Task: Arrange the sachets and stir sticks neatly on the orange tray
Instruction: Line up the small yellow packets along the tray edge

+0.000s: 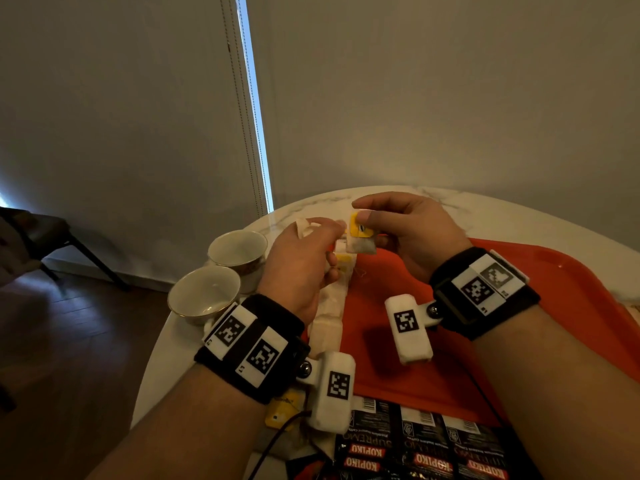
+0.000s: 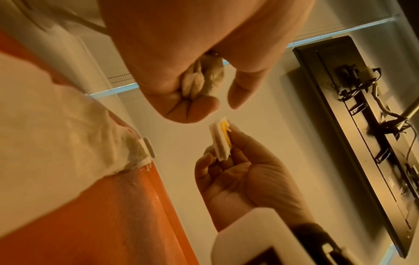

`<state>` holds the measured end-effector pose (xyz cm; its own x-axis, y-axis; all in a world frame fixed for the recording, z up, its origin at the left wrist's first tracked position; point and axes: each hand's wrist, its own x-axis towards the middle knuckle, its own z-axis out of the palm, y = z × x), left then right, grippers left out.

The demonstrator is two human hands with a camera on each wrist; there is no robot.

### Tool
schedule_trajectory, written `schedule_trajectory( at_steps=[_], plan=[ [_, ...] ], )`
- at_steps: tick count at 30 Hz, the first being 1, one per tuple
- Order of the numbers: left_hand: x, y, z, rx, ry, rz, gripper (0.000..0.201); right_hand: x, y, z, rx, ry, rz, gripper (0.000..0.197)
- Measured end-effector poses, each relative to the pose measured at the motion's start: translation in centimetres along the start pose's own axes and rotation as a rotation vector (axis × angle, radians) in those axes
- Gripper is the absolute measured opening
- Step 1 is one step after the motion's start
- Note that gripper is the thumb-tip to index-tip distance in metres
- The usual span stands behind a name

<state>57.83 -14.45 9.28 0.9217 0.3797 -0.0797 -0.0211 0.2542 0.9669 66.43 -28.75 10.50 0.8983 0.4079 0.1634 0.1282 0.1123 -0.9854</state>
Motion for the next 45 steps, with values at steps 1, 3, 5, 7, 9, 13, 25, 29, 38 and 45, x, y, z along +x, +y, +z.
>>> schedule_trajectory(
  at_steps=[1,3,5,7,9,13,25,29,38,45],
  plan=[
    [0.0,-0.2,-0.1,0.028,-0.031,0.011,0.017,0.0,0.0,0.1,-0.015,-0.005,-0.017,0.015],
    [0.0,-0.4,-0.2,0.071,-0.056,0.018,0.014,-0.1,0.0,0.5,-0.017,0.003,-0.032,0.017],
    [0.1,-0.6,-0.3,0.065,-0.034,0.017,0.006,-0.1,0.0,0.5,-0.001,0.013,-0.029,0.019],
    [0.3,-0.5,-0.3,0.013,0.003,0.007,0.005,-0.3,-0.2,0.3,0.009,0.019,-0.014,0.015],
    [0.4,-0.3,-0.3,-0.060,0.021,-0.023,0.007,-0.3,-0.3,0.2,-0.004,0.005,-0.015,0.007],
    [0.3,-0.4,-0.4,-0.018,-0.018,-0.035,0.013,-0.3,-0.4,0.7,-0.065,0.005,-0.079,0.011],
    [0.2,-0.3,-0.2,-0.034,-0.016,0.018,0.009,-0.4,-0.3,1.3,-0.018,-0.017,-0.052,0.005],
    [0.1,0.0,-0.3,-0.105,-0.002,0.001,0.012,-0.5,-0.3,1.0,0.044,-0.039,-0.030,0.016],
    [-0.2,0.4,-0.5,-0.172,0.039,0.007,0.013,-0.6,-0.9,0.8,-0.163,-0.046,-0.018,0.006],
    [-0.2,0.8,-0.3,-0.175,0.118,-0.041,0.004,1.1,-0.1,0.0,0.062,0.228,0.275,0.004]
  ],
)
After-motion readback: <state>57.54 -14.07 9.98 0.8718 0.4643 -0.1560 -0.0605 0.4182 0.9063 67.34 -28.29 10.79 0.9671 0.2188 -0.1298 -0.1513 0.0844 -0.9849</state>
